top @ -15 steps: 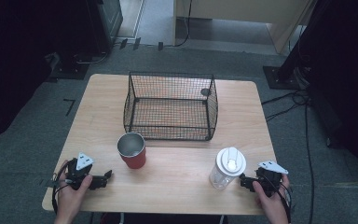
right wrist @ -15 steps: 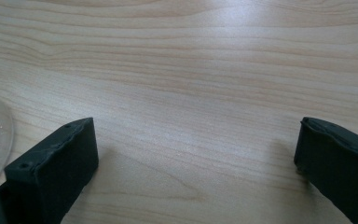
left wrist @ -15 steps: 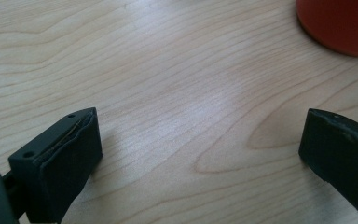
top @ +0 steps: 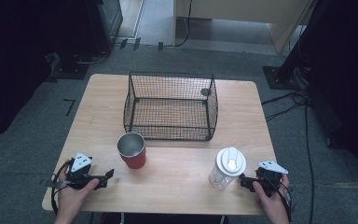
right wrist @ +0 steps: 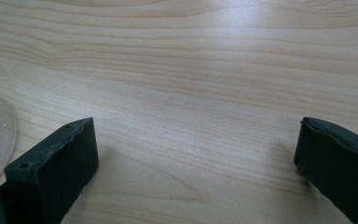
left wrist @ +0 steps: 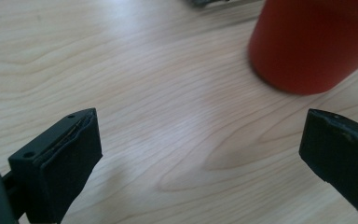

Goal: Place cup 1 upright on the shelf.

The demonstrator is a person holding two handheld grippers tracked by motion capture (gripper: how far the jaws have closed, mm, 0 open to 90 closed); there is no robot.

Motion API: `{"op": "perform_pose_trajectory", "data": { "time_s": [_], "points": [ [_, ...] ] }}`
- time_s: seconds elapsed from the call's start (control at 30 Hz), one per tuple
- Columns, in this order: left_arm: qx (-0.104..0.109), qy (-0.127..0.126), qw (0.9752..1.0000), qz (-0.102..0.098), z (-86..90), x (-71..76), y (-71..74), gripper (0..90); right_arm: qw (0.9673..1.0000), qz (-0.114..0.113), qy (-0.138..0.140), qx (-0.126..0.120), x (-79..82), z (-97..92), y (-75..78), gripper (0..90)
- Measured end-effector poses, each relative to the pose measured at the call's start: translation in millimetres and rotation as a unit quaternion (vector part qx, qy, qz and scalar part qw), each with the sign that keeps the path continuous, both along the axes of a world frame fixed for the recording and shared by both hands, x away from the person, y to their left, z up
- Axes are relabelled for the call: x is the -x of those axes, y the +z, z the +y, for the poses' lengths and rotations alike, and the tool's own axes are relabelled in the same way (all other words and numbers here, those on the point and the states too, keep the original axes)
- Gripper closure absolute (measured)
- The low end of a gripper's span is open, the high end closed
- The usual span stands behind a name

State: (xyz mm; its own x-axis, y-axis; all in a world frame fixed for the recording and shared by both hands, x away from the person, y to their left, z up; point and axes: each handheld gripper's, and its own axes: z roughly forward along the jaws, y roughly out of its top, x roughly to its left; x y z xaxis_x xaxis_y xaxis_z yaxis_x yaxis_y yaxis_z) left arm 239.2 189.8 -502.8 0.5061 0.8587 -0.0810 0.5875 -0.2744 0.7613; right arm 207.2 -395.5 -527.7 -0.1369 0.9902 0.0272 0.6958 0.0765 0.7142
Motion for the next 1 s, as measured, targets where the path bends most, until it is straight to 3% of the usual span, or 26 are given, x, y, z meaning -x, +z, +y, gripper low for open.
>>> {"op": "perform_pose_trajectory", "data": {
  "time_s": [0.13, 0.27, 0.53, 0.8, 1.0],
  "points": [
    [0.022, -0.018, 0.9996, -0.007, -8.0, 4.9, 9.4, 0.0, 1.0000, 0.000, 0.000, 0.000, 0.0, 0.0, 0.0, 0.0],
    [0.037, -0.020, 0.9990, -0.016, -15.1, 7.5, 17.0, 0.0, 1.0000, 0.000, 0.001, 0.000, -0.1, -0.1, 0.0, 0.0],
    [0.044, -0.043, 0.9979, -0.021, -35.9, 7.3, 29.0, 0.0, 1.0000, 0.000, 0.003, 0.000, -0.4, -0.2, 0.0, 0.0],
    [0.040, -0.051, 0.9976, -0.025, -57.6, 1.4, 37.3, 0.0, 1.0000, 0.000, 0.003, 0.000, -0.4, -0.2, 0.0, 0.0],
    [0.040, -0.044, 0.9978, -0.030, -65.8, -3.5, 41.4, 0.0, 1.0000, 0.000, 0.003, 0.000, -0.4, -0.2, 0.0, 0.0]
  ]
}}
